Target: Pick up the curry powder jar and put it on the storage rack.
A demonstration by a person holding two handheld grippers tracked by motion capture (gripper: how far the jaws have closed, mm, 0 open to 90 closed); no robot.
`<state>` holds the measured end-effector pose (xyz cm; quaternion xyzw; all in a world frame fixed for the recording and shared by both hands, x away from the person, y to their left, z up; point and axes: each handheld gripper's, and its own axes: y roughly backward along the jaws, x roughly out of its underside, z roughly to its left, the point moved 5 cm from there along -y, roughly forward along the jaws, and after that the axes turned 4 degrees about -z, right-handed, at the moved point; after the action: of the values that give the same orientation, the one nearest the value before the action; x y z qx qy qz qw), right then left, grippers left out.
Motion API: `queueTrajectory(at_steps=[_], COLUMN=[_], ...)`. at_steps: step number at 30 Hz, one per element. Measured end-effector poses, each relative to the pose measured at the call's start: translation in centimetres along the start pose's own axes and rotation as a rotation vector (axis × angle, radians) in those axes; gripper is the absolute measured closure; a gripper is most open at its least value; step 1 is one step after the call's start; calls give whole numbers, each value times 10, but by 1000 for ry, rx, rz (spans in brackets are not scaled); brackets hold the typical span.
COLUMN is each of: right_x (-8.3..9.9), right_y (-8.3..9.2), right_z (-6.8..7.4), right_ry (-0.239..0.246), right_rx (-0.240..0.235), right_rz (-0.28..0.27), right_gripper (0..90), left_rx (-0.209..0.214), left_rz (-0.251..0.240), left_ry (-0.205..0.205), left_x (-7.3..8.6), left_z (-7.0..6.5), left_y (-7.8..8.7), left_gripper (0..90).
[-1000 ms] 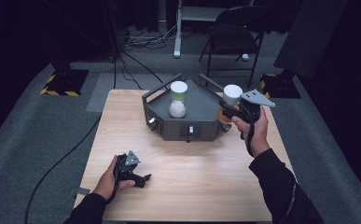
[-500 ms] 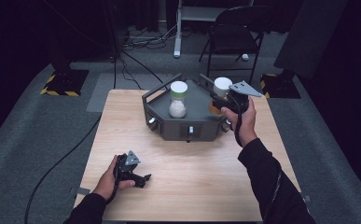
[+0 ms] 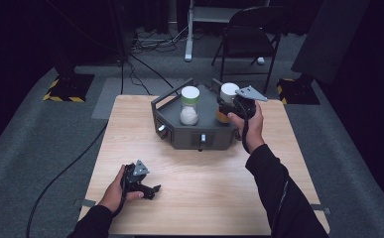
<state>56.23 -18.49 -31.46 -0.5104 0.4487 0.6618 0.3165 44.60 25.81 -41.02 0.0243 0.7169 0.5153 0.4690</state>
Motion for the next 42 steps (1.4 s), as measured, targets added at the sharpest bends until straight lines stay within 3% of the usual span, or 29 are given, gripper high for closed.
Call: queueTrajectory(at_steps=[16, 25, 40, 42], right_x=[11, 17, 19, 17], right_y=[-9, -10, -4, -2], right_z=[-1, 1, 9, 11], right_ry=[-11, -9, 51, 88], right_rx=[1, 9, 72, 75], right_rz=[19, -7, -11, -8], right_gripper=[343, 335, 88, 71], left_rx=[9, 8, 9, 8], left_rz=[-2, -2, -2, -2], left_ry=[-9, -9, -9, -9], left_x=[0, 0, 0, 0], left_z=[1, 1, 1, 1], left_y=[0, 0, 0, 0], left_gripper=[3, 3, 3, 3])
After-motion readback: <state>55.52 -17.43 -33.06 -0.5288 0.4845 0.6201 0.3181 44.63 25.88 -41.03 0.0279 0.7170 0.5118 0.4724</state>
